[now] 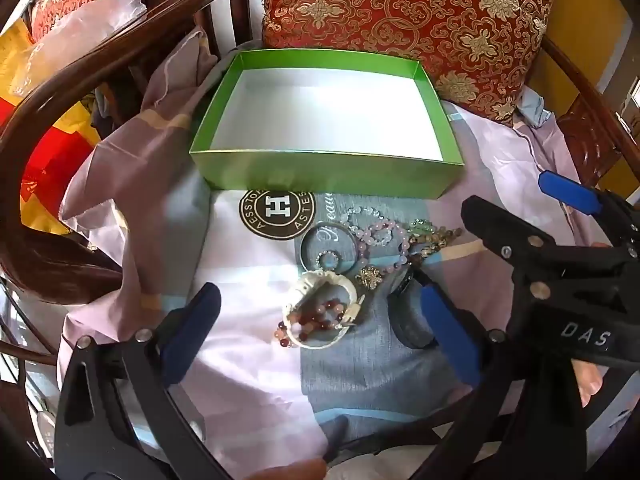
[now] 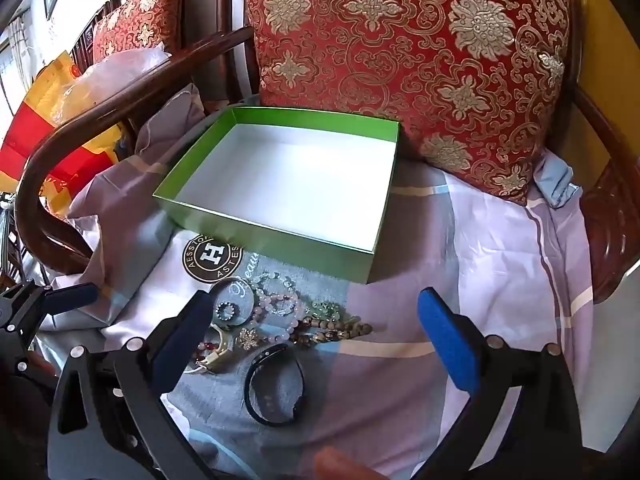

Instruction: Organize jewelry

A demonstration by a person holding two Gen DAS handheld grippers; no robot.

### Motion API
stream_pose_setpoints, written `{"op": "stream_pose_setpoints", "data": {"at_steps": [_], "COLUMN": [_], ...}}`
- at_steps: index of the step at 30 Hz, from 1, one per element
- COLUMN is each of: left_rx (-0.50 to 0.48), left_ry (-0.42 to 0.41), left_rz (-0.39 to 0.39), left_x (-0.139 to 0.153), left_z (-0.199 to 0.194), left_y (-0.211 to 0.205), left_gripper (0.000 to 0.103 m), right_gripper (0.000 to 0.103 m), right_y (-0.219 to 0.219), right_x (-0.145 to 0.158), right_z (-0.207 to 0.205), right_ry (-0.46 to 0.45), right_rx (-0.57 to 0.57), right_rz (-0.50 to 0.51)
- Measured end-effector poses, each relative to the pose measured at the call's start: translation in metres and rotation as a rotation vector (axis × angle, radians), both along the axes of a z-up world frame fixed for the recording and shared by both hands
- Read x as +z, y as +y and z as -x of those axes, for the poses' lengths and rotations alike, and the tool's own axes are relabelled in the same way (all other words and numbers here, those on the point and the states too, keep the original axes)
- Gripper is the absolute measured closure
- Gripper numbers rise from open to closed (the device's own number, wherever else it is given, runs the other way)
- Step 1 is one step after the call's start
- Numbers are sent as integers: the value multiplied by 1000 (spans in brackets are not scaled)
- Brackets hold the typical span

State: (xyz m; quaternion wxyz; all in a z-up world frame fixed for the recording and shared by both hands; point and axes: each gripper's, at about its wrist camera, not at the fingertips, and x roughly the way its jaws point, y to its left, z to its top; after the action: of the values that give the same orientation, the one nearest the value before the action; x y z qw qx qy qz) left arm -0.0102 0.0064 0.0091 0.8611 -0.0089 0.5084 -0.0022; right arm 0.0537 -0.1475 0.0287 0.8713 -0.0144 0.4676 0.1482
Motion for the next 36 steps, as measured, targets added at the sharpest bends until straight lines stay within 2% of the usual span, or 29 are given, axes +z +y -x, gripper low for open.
{"op": "stream_pose_setpoints", "data": {"at_steps": [9,36], "left_rx": [20,22], "left_ry": [31,37], "left_rz": [0,2], "left_x": [-3,-9], "left_z": [-5,-4], "left_y": [-3,-4], "left_gripper": [2,2], "right_gripper": [1,1], "right_y": [0,2], "right_x": [-1,-4], "right_z": [0,-1], "right_ry": [12,24], "right_rx": [17,37], "right_rz": [-14,-15]}}
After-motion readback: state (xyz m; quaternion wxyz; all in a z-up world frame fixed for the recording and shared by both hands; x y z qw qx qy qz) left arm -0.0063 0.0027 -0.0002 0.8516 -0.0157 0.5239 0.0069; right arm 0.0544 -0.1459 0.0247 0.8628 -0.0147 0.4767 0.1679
